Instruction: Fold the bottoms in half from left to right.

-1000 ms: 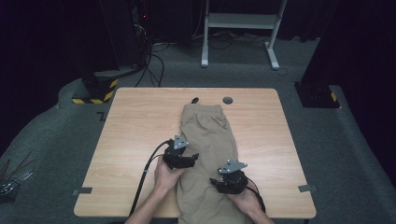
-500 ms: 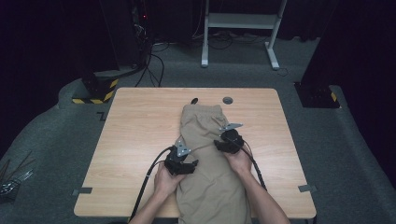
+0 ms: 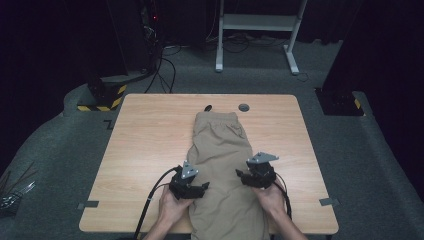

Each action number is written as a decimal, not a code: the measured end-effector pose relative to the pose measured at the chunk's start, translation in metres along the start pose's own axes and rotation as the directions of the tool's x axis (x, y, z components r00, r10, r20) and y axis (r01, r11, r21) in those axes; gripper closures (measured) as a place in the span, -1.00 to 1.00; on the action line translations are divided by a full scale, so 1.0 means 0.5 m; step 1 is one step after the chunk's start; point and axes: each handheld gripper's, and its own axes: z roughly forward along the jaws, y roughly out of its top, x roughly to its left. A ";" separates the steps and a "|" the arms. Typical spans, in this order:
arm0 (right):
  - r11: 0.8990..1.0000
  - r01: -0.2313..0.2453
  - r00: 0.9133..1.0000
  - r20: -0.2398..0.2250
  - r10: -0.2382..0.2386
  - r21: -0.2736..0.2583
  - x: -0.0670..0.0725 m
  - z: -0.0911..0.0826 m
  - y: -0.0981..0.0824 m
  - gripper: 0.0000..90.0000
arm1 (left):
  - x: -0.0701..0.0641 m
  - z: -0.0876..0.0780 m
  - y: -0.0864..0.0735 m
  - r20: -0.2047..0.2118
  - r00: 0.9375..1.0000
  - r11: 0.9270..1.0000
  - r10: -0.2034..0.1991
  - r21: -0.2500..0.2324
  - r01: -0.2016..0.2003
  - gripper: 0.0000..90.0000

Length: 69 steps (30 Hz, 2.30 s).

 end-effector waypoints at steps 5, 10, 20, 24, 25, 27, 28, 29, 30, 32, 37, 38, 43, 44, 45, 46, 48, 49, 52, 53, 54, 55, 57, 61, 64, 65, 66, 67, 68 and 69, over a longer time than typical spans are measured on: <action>0.997 0.045 0.999 0.009 -0.046 0.065 0.034 0.013 -0.043 -0.05 | 0.005 0.008 -0.018 -0.004 1.000 1.000 -0.008 0.028 0.008 -0.31; 0.996 0.021 1.000 0.002 -0.022 0.083 0.022 0.030 -0.048 -0.04 | 0.018 0.024 -0.002 -0.017 1.000 0.999 0.003 0.035 -0.002 -0.31; 0.997 0.019 1.000 0.012 -0.020 0.079 -0.003 0.070 -0.012 -0.03 | 0.072 0.055 0.033 -0.051 0.998 0.998 -0.024 0.053 0.027 -0.32; 0.997 0.006 1.000 0.021 -0.008 0.079 -0.008 0.087 0.005 -0.05 | 0.094 0.064 0.042 -0.061 0.998 0.998 -0.033 0.054 0.036 -0.33; 0.997 0.006 1.000 0.025 -0.008 0.077 -0.009 0.092 0.008 -0.08 | 0.099 0.066 0.044 -0.062 0.997 0.998 -0.036 0.050 0.039 -0.33; 0.997 0.007 1.000 0.029 -0.010 0.079 -0.011 0.101 0.017 -0.09 | 0.111 0.069 0.046 -0.065 0.997 0.998 -0.037 0.043 0.040 -0.33; 0.996 0.005 1.000 0.028 -0.008 0.084 -0.012 0.104 0.021 -0.09 | 0.116 0.071 0.047 -0.064 0.997 0.998 -0.045 0.039 0.047 -0.33; 0.996 0.006 1.000 0.029 -0.008 0.088 -0.013 0.108 0.026 -0.09 | 0.121 0.073 0.049 -0.069 0.996 0.998 -0.048 0.040 0.050 -0.32; 0.997 0.002 0.999 0.032 -0.005 0.082 -0.014 0.112 0.029 -0.09 | 0.125 0.074 0.051 -0.067 0.997 0.998 -0.050 0.042 0.053 -0.31; 0.997 -0.008 0.999 0.040 0.005 0.073 -0.014 0.117 0.031 -0.08 | 0.134 0.078 0.058 -0.069 0.996 0.997 -0.053 0.055 0.057 -0.29; 0.998 -0.024 0.998 0.053 0.021 0.065 -0.014 0.129 0.041 -0.08 | 0.148 0.083 0.067 -0.078 0.994 0.995 -0.074 0.061 0.079 -0.29; 0.997 -0.029 0.999 0.048 0.025 0.071 -0.015 0.128 0.042 -0.07 | 0.148 0.082 0.068 -0.080 0.994 0.994 -0.078 0.066 0.084 -0.29; 0.997 -0.079 0.996 0.034 0.079 -0.009 -0.029 0.079 0.033 -0.05 | 0.141 0.047 0.061 -0.085 0.990 0.992 -0.116 0.032 0.119 -0.24; 0.995 -0.094 0.995 0.031 0.095 -0.018 -0.035 0.066 0.029 -0.05 | 0.141 0.041 0.059 -0.081 0.989 0.991 -0.126 0.029 0.129 -0.24; 0.993 -0.113 0.993 0.029 0.114 -0.018 -0.043 0.056 0.025 -0.06 | 0.141 0.035 0.057 -0.079 0.987 0.990 -0.137 0.027 0.140 -0.25; 0.991 -0.132 0.991 0.029 0.132 -0.018 -0.053 0.047 0.020 -0.06 | 0.141 0.032 0.056 -0.077 0.987 0.989 -0.141 0.027 0.143 -0.26; 0.990 -0.143 0.989 0.041 0.144 -0.014 -0.064 0.039 0.012 -0.07 | 0.140 0.027 0.053 -0.081 0.986 0.989 -0.147 0.022 0.149 -0.27; 0.988 -0.152 0.987 0.053 0.153 -0.008 -0.069 0.037 0.008 -0.07 | 0.140 0.026 0.051 -0.082 0.985 0.988 -0.151 0.027 0.153 -0.28; 0.983 -0.181 0.982 0.057 0.180 0.019 -0.081 0.043 -0.004 -0.10 | 0.139 0.028 0.044 -0.073 0.983 0.985 -0.166 0.036 0.169 -0.36; 0.983 -0.181 0.982 0.056 0.180 0.029 -0.082 0.047 -0.006 -0.11 | 0.137 0.028 0.041 -0.072 0.982 0.984 -0.172 0.037 0.175 -0.38; 0.982 -0.188 0.981 0.058 0.186 0.033 -0.079 0.050 -0.008 -0.11 | 0.135 0.029 0.039 -0.060 0.982 0.982 -0.182 0.040 0.184 -0.40; 0.983 -0.179 0.983 0.053 0.177 0.037 -0.077 0.053 -0.010 -0.12 | 0.132 0.028 0.038 -0.053 0.981 0.981 -0.186 0.045 0.188 -0.41; 0.983 -0.174 0.984 0.051 0.171 0.052 -0.067 0.060 -0.010 -0.13 | 0.125 0.028 0.035 -0.051 0.981 0.980 -0.185 0.061 0.188 -0.46; 0.988 -0.137 0.989 0.064 0.132 0.072 -0.044 0.071 -0.010 -0.16 | 0.110 0.034 0.030 -0.049 0.984 0.980 -0.174 0.087 0.178 -0.48; 0.990 -0.122 0.990 0.079 0.116 0.076 -0.036 0.073 -0.008 -0.16 | 0.108 0.037 0.031 -0.067 0.983 0.981 -0.170 0.083 0.175 -0.50; 0.988 -0.135 0.989 0.076 0.130 0.073 -0.037 0.073 -0.008 -0.16 | 0.110 0.039 0.033 -0.071 0.981 0.980 -0.178 0.081 0.183 -0.50; 0.987 -0.144 0.988 0.073 0.139 0.067 -0.041 0.073 -0.008 -0.16 | 0.112 0.040 0.034 -0.075 0.979 0.978 -0.187 0.079 0.193 -0.50; 0.986 -0.155 0.986 0.071 0.150 0.065 -0.044 0.073 -0.008 -0.16 | 0.114 0.042 0.036 -0.082 0.978 0.978 -0.190 0.077 0.196 -0.50; 0.985 -0.162 0.985 0.074 0.157 0.063 -0.048 0.073 -0.008 -0.16 | 0.115 0.044 0.038 -0.083 0.977 0.976 -0.197 0.078 0.203 -0.50; 0.983 -0.171 0.983 0.079 0.166 0.061 -0.050 0.074 -0.007 -0.16 | 0.116 0.046 0.040 -0.095 0.977 0.977 -0.191 0.081 0.199 -0.50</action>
